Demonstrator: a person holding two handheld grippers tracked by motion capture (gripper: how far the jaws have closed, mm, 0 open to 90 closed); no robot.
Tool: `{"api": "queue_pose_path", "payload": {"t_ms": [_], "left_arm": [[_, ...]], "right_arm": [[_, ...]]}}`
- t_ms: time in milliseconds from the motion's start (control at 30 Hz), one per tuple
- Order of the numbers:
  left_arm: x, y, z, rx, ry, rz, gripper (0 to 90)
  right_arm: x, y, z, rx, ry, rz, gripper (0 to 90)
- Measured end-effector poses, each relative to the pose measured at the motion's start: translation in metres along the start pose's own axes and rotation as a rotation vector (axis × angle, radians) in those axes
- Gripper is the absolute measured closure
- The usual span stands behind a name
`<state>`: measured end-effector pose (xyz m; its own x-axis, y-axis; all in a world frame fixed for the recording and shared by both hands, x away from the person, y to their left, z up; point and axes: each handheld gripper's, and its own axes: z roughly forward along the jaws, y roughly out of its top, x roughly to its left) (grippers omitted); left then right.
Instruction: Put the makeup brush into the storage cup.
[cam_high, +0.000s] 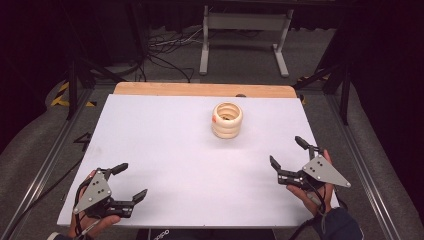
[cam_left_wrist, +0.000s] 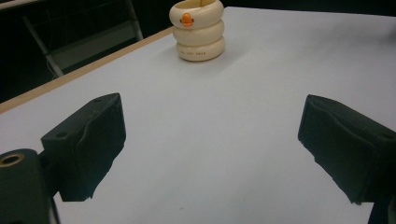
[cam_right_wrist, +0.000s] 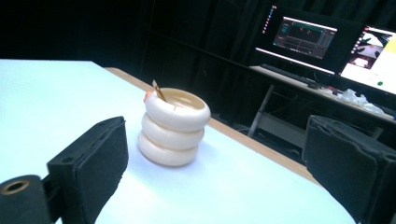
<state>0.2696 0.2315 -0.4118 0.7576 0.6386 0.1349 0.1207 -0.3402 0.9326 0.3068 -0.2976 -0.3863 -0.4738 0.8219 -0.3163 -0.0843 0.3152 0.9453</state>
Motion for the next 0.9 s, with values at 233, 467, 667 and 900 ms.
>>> {"api": "queue_pose_path", "payload": {"t_ms": [233,467,667,900], "left_arm": [[0.0,0.0,0.003,0.005,-0.003,0.002,8.3],[0.001,-0.001,0.006,0.012,-0.011,-0.002,8.3],[0.001,0.0,0.007,0.012,-0.012,0.001,8.2],[0.002,0.001,0.004,0.008,0.009,0.007,8.2]], "right_arm": [[0.003,-0.018,-0.013,0.052,-0.007,-0.05,6.9],[0.003,-0.032,-0.026,0.093,-0.014,-0.032,6.0],[0.001,-0.041,-0.035,0.116,-0.034,-0.026,6.2],[0.003,-0.061,-0.042,0.175,-0.019,0.021,6.9]]}}
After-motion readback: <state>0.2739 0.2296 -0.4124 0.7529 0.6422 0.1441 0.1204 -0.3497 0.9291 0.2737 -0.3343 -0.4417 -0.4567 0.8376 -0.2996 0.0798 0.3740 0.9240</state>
